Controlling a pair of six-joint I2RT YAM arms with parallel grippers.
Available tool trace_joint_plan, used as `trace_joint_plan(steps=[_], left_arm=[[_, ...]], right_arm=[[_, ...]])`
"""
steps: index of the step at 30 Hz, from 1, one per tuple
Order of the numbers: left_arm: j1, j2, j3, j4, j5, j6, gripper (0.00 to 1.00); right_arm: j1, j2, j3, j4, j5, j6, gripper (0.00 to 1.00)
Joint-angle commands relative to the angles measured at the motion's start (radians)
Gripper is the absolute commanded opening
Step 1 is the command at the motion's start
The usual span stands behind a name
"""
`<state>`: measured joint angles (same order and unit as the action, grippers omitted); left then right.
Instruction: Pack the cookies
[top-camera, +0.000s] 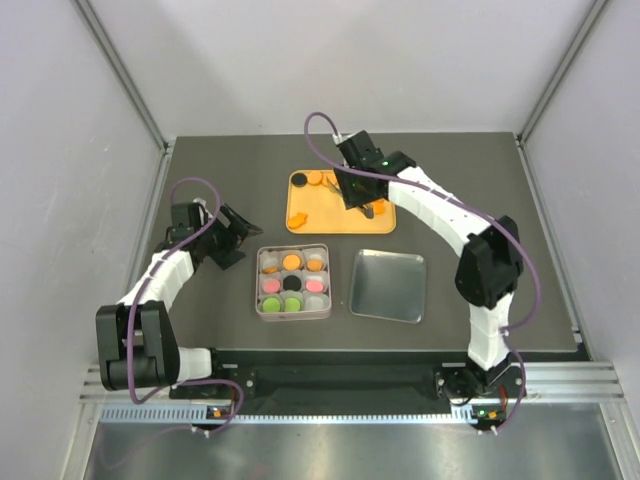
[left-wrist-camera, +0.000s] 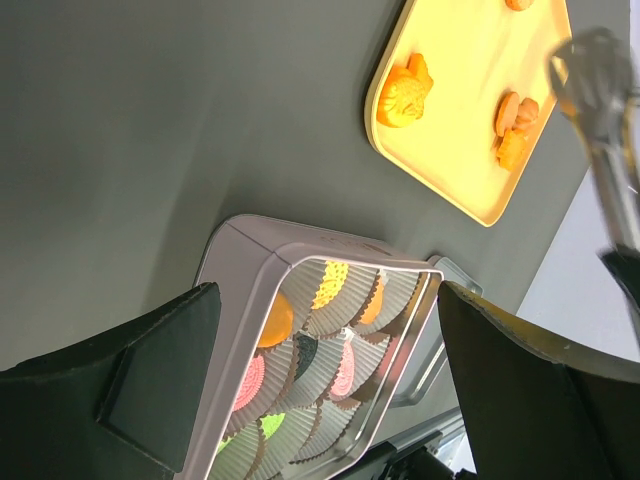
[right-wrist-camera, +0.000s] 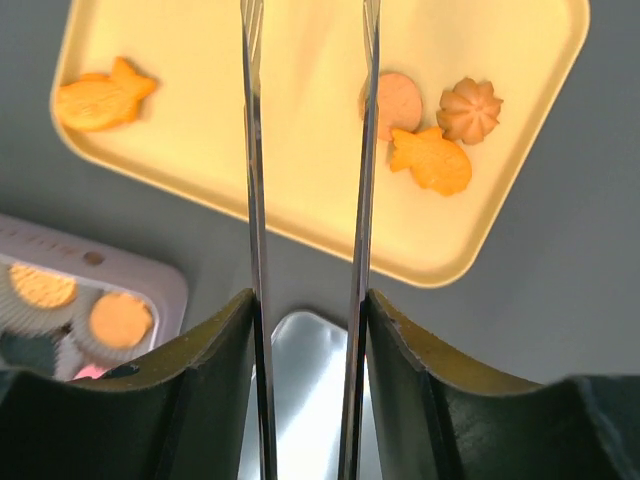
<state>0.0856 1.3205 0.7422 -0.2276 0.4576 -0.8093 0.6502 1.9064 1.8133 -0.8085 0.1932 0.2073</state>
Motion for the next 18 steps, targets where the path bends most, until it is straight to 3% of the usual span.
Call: trace_joint_plan(steps=[1, 18], left_arm=[[0.008, -0.004, 0.019, 0.031, 0.021, 0.01, 0.94], [0.008, -0.012, 0.019, 0.025, 0.021, 0.015, 0.94]], right_arm=[[-0.029, 0.057, 0.095, 0.094, 0.003, -0.034, 0.45], [-0.044, 0.238, 0.204, 0.112, -0.026, -0.052, 0.48]])
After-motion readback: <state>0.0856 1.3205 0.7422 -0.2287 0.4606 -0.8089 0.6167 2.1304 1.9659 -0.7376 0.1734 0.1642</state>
